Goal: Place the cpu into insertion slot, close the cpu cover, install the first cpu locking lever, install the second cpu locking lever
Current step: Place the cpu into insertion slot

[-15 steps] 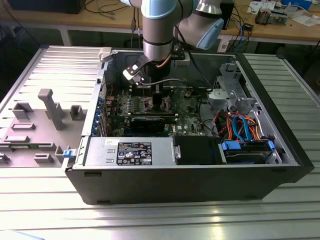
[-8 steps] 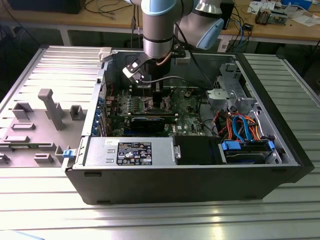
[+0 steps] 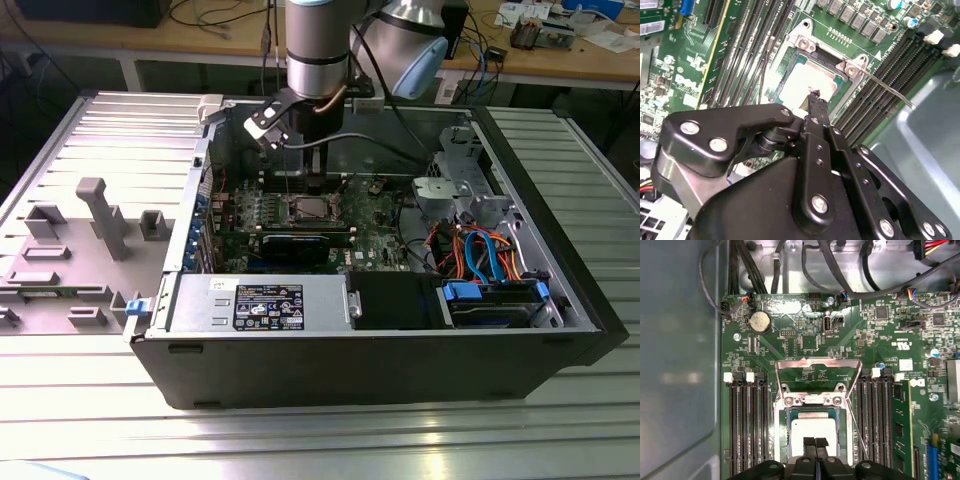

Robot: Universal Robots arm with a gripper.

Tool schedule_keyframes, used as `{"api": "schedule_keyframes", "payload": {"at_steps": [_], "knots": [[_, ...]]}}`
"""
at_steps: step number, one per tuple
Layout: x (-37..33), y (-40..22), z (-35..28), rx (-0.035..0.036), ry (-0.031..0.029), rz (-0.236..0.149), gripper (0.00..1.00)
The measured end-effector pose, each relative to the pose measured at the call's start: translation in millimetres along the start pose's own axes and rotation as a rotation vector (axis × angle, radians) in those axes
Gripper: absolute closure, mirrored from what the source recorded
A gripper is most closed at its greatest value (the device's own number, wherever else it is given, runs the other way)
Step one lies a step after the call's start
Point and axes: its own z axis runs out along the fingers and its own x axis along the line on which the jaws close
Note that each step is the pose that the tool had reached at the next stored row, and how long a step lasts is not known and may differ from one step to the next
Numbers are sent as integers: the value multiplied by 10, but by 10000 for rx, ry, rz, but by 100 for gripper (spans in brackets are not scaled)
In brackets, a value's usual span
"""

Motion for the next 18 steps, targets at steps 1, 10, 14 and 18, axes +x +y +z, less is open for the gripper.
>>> {"api": "schedule_keyframes", "payload": {"at_steps": [1, 10, 14, 18], "knots": [[-1, 1, -21, -1, -1, -1, 89], [-6, 10, -253, 0, 0, -25, 89], [-8, 14, -321, -1, -9, -27, 89], [-10, 17, -411, -1, -32, -33, 89]]}}
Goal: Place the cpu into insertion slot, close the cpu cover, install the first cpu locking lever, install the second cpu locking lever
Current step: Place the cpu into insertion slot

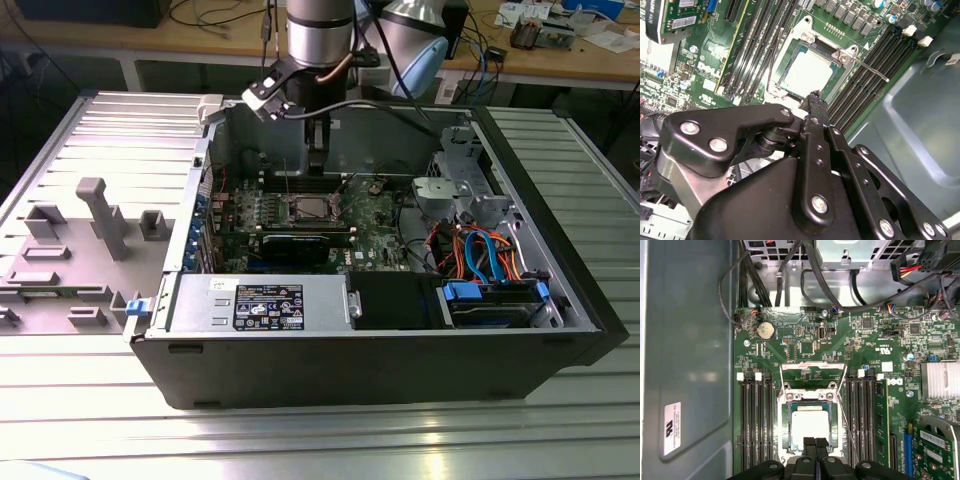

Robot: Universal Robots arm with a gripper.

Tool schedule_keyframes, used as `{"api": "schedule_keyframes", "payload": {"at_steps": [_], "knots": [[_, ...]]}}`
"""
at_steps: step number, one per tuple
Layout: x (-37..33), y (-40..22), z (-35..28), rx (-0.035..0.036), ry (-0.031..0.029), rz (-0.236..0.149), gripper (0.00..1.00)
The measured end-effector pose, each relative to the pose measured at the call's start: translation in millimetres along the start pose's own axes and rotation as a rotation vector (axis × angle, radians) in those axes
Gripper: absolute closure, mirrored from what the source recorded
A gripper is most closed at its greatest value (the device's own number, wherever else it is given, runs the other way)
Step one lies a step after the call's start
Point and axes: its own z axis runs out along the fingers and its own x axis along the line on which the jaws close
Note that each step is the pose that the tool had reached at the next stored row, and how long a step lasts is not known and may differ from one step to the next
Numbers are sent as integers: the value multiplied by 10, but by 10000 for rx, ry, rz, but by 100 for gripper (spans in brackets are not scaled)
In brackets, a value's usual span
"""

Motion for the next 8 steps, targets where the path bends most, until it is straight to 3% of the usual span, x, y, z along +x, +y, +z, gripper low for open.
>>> {"api": "schedule_keyframes", "payload": {"at_steps": [3, 8], "knots": [[-1, 2, -45, -1, -1, -3, 89], [-5, 7, -174, -1, -3, -12, 89]]}}
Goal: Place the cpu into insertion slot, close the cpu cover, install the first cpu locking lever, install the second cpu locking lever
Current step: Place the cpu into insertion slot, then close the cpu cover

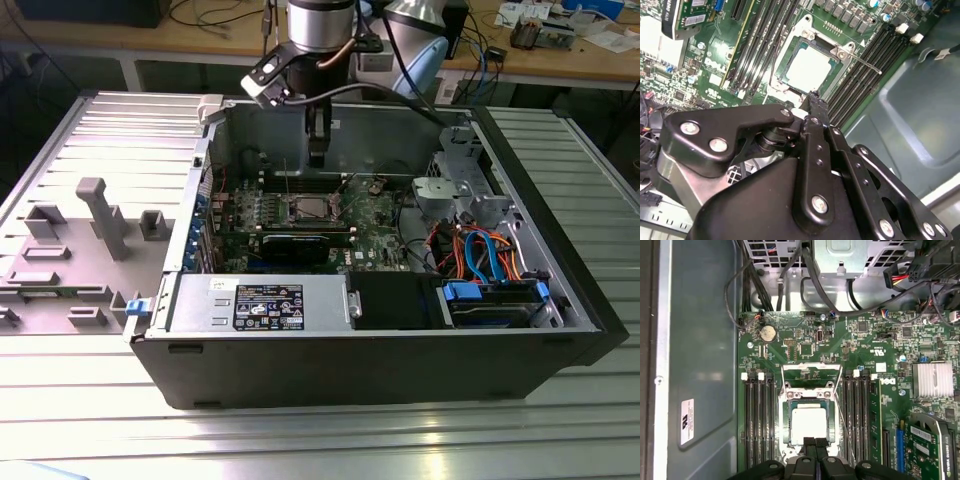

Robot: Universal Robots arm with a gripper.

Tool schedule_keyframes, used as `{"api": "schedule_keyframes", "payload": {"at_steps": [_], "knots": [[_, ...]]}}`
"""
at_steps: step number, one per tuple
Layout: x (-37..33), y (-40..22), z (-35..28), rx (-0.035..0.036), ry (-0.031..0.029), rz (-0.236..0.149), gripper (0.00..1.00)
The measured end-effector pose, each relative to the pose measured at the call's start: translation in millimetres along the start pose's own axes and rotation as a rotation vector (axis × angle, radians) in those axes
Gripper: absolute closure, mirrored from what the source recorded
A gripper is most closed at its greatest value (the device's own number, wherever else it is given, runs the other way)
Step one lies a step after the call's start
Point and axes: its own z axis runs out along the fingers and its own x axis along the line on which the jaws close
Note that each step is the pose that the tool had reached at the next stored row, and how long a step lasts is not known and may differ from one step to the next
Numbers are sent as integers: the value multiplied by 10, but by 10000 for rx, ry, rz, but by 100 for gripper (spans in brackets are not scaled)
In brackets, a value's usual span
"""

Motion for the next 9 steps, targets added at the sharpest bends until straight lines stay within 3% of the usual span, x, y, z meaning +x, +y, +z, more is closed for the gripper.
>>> {"api": "schedule_keyframes", "payload": {"at_steps": [2, 9], "knots": [[-1, 1, -34, 0, -1, 0, 89], [-1, 2, -39, 0, 0, 0, 89]]}}
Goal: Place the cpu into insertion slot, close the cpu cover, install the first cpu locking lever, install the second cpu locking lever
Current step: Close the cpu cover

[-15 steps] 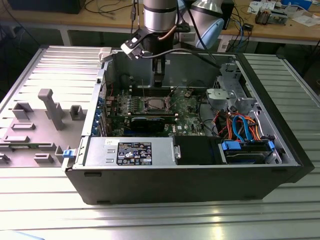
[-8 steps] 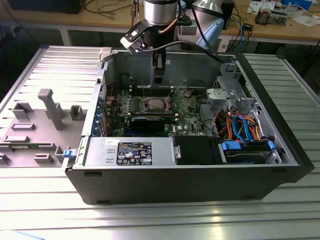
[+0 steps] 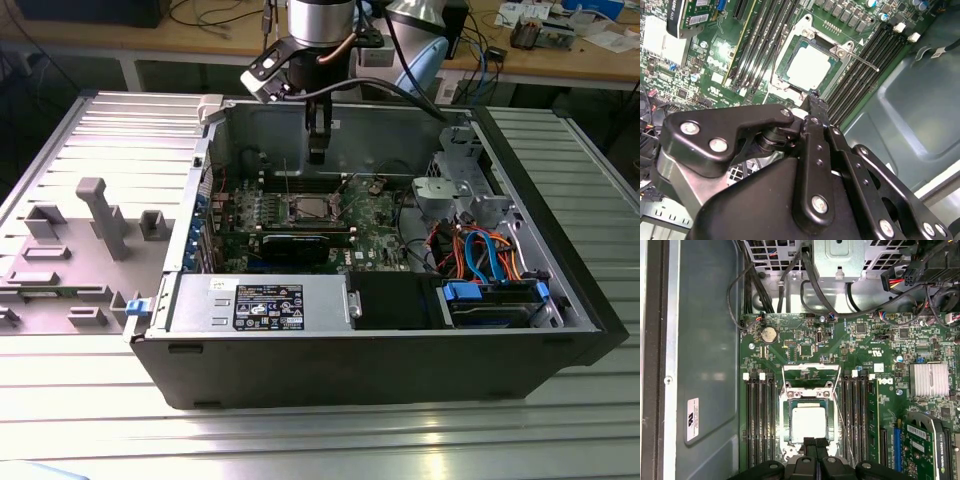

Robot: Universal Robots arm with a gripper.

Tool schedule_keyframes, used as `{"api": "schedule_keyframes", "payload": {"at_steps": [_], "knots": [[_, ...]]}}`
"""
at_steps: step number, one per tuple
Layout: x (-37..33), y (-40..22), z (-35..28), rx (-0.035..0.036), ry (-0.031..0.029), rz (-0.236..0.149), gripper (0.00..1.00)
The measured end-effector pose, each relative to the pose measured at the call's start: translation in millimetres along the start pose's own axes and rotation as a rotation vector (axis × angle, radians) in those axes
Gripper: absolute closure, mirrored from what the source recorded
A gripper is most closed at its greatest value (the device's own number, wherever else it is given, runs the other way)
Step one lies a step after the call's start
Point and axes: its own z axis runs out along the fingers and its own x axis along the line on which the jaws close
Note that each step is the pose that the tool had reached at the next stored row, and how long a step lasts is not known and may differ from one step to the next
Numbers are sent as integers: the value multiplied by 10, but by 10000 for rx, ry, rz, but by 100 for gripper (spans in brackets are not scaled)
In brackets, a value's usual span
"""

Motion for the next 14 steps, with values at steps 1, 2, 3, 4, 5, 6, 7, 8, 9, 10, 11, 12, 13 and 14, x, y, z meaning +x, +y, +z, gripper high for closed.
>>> {"api": "schedule_keyframes", "payload": {"at_steps": [1, 2, 3, 4, 5, 6, 7, 8, 9, 10, 11, 12, 13, 14], "knots": [[0, 0, 0, 0, 0, -1, 89], [0, 0, 0, 0, 0, 0, 89], [-12, 1, 0, 1, -2, -1, 89], [-23, 5, 1, 0, 0, 0, 89], [-33, 11, 1, 0, -1, 0, 89], [-39, 23, 3, -1, 1, 0, 89], [-42, 35, 3, 0, 1, 0, 89], [-44, 54, 4, 3, -2, -1, 89], [-46, 86, 5, 9, -2, 0, 89], [-48, 117, 7, 15, -1, 0, 89], [-50, 137, 7, 19, -3, -1, 89], [-54, 160, 9, 24, -3, -2, 89], [-57, 176, 11, 28, -2, -1, 89], [-74, 206, 14, 33, -2, -1, 89]]}}
